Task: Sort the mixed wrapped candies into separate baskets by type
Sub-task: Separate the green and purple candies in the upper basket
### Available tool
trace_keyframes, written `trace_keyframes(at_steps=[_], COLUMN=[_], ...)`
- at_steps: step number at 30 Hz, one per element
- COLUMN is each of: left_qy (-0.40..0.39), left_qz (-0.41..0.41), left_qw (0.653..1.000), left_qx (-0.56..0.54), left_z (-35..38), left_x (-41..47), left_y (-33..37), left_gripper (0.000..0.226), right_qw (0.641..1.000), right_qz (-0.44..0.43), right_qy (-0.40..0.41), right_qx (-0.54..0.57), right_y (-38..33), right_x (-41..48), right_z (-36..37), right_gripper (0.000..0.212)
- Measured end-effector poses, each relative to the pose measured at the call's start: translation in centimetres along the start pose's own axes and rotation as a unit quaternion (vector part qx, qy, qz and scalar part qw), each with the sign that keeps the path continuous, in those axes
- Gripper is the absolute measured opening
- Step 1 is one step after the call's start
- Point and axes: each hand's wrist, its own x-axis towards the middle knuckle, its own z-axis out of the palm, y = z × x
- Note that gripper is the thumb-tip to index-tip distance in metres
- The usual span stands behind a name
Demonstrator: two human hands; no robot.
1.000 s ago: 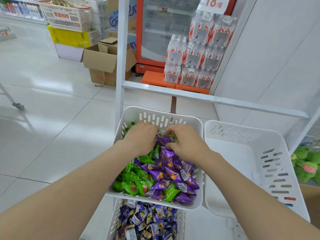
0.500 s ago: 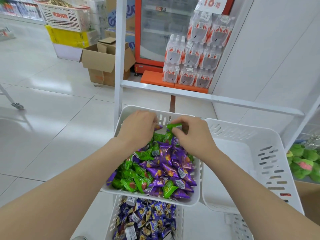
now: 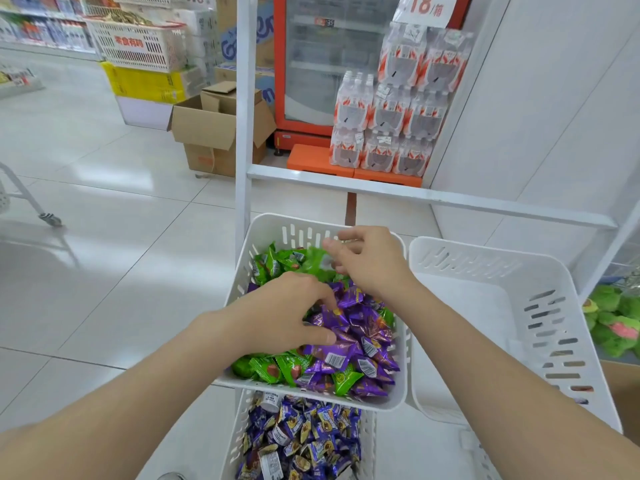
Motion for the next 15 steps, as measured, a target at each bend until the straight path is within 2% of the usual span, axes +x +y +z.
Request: trace_keyframes(at_steps=[3,6,8,9,12,15], left_qy=[0.007,0.11,0.174,0.182,0.111,0.008], left_qz=[0.0,0.003,0.002,0.007,0.018,0.011], left_qw=[1.0,0.994,0.984,0.982,0.989,0.996], left_qx=[-0.003,0.006,0.028,0.044,0.091,0.084], left_z=[-0.1,0.0,0.2,0.4,0.9,1.2], left_x=[0.1,1.2,2.2,2.8,5.0,7.0], left_y=[-0.3,-0.4,-0.5,-0.5,-0.7,-1.5], left_gripper=[0.04,0.021,0.016,0.021,0.053,0.08], right_qw=[0.997,0.979,0.959,0.949,0.938,0.909], right_qz=[-0.046,-0.096,-0.128,-0.134,-0.152,-0.177], right_qy=[0.031,0.086,0.077,0.062,0.005,-0.057], right_qx=[-0.058,-0.159,-0.241,-0.28,-0.313,-0.373], right_y=[0.2,1.3,2.5,2.9,3.4,3.3], right_x=[0.7,0.1,-0.5,-0.7,-1.2,-1.9], right_z=[-1.1,-3.5,-4.8,-5.3,-6.4,-6.7], right_gripper=[0.02,0.027,0.026,0.024,0.021,0.034])
